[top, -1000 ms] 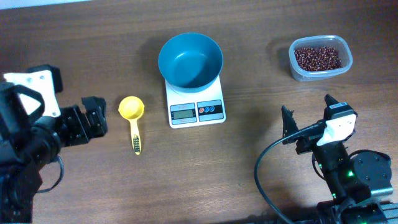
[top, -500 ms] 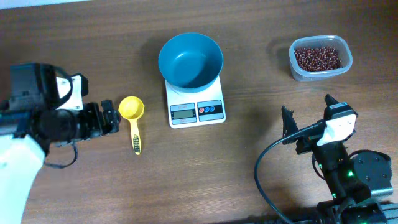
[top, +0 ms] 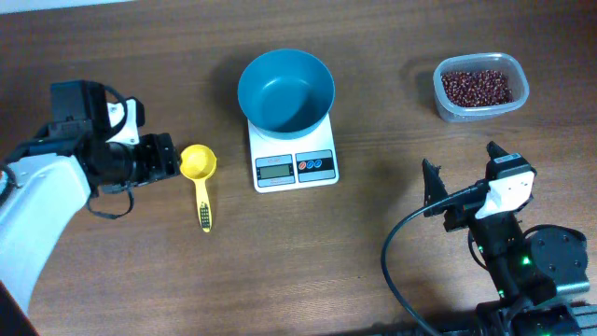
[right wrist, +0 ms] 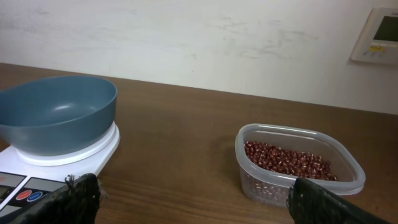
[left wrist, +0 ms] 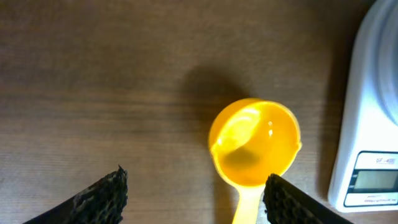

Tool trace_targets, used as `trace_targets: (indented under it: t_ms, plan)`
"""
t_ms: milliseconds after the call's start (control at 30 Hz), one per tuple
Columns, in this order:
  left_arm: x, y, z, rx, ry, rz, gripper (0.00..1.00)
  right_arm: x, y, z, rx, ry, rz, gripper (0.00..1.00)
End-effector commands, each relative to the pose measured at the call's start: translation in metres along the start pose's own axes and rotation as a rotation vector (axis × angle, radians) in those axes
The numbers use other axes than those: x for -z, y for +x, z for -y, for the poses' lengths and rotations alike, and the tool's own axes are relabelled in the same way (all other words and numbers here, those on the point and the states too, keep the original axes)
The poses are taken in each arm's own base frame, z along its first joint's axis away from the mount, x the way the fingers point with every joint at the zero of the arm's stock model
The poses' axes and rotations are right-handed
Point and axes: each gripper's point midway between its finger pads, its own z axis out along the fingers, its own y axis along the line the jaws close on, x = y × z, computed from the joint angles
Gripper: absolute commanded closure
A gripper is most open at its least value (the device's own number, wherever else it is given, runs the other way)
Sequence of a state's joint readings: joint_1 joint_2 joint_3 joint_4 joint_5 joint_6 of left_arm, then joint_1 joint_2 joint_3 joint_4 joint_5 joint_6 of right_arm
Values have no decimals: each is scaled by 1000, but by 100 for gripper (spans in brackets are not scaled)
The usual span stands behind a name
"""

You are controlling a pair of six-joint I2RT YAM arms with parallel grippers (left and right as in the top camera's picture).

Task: Scoop item into bowl and weigh 50g on scale
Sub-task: 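Move the left gripper to the yellow scoop handle, then grasp the yellow scoop with the left gripper and lift it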

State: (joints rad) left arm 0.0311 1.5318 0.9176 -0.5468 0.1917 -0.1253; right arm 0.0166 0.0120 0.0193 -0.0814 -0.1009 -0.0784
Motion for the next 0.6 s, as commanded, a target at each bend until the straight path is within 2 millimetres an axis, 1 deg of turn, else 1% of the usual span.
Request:
trace_targets:
  t_ms: [0, 67, 100, 133, 167, 267, 367, 433, 467, 567]
  plan:
    - [-5, -8, 18, -59, -8, 31, 27, 0, 2, 1, 0, 7, -3, 1]
    - [-8, -8, 18, -102, -87, 44, 27, 0, 2, 1, 0, 7, -3, 1]
    - [-12, -6, 20, -127, -113, 39, 27, 0, 2, 1, 0, 7, -3, 1]
    - [-16, -5, 23, -133, -111, 33, 29, 0, 2, 1, 0, 7, -3, 1]
    - [-21, -4, 22, -133, -112, 23, 32, 0, 2, 1, 0, 7, -3, 1]
    - [-43, 6, 16, -129, -123, -32, 35, 0, 2, 1, 0, 7, -3, 1]
    - [-60, 10, 13, -120, -127, -55, 58, 0, 2, 1, 0, 7, -3, 1]
    - [-61, 7, 14, -122, -125, -39, 90, 0, 2, 1, 0, 7, -3, 1]
    - [-61, 4, 15, -122, -117, -28, 100, 0, 2, 1, 0, 7, -3, 1]
    - [-61, 4, 21, -122, -88, -29, 100, 0, 2, 1, 0, 7, -3, 1]
